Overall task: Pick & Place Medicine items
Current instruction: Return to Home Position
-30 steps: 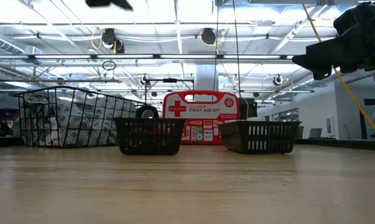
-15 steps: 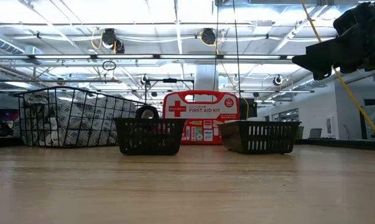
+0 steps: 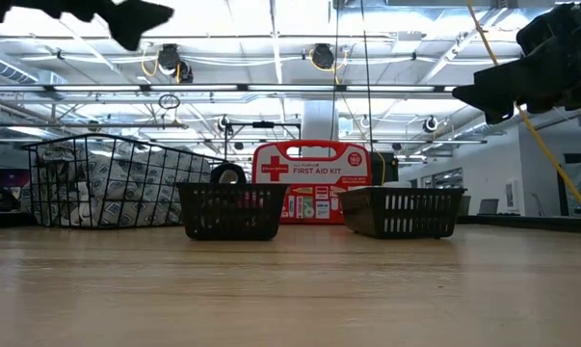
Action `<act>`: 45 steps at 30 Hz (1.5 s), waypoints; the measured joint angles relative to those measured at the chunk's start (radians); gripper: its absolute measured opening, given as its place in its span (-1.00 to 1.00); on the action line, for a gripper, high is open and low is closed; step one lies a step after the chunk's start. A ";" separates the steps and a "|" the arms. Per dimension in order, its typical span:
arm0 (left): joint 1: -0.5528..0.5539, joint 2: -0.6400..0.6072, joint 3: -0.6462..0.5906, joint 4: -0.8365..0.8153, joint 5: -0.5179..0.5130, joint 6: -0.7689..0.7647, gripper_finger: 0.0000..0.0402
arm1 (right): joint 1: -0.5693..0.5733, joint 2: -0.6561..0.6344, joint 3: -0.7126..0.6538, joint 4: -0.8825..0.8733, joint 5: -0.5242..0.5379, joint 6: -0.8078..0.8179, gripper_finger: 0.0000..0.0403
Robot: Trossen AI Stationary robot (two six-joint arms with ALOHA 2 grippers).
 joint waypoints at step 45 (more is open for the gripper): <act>0.048 -0.637 -0.472 0.027 -0.042 -0.001 0.57 | 0.000 0.000 0.000 0.000 0.000 0.000 0.04</act>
